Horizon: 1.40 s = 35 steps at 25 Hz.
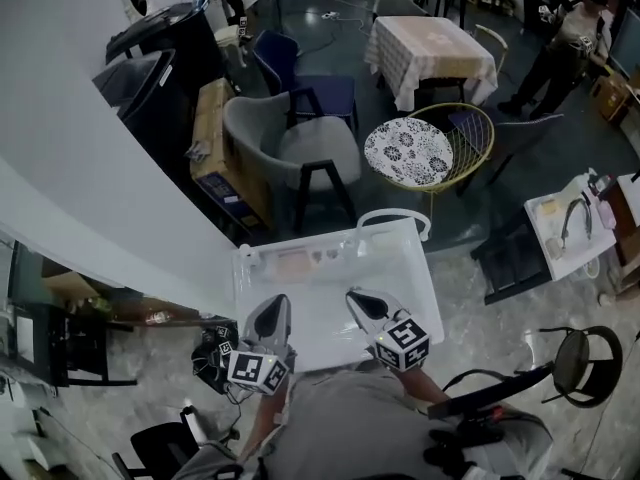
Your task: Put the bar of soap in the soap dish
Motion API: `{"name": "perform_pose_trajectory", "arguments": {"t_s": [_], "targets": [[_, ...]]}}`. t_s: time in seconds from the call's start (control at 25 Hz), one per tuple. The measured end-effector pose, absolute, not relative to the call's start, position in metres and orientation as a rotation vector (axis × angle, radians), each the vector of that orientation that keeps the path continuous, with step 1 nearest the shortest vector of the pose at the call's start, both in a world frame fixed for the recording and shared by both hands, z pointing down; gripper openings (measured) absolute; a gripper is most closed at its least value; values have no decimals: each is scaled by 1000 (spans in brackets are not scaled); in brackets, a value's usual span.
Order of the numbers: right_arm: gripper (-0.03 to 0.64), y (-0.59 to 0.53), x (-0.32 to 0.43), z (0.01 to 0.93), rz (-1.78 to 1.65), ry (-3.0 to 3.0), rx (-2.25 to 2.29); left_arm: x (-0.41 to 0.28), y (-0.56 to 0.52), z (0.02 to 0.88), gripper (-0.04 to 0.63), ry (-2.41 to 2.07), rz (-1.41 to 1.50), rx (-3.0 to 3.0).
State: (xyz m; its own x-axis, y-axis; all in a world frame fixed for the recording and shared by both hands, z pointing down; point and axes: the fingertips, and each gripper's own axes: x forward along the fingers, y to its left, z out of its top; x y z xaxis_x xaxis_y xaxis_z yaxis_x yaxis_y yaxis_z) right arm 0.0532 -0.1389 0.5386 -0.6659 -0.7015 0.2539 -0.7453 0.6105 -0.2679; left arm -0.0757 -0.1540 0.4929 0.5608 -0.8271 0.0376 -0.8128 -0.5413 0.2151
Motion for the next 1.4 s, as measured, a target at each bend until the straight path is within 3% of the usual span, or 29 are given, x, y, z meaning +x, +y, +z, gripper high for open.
{"name": "perform_pose_trajectory", "arguments": {"t_s": [0.28,1.0,1.04,1.12,1.16,1.4], "targets": [[2,-162,76,513,387,-2737,1255,-37,-159,459,-2,-1343,-192,2668],[3,-169,87,473,149,-2676,1464,-56,-158,445,-1,-1297,-229,2735],[26,-170,88,476,145,-2644,1483,-58,-159,445,-1,-1301,-229,2731],[399,-173,91,478,120,-2582,1529,-61,-159,447,-1,-1302,-229,2729],[473,-174,91,477,105,-2565,1546,-62,-159,448,0,-1299,-227,2731],[486,-175,90,472,116,-2558,1545,-62,-156,459,-1,-1281,-198,2723]]}}
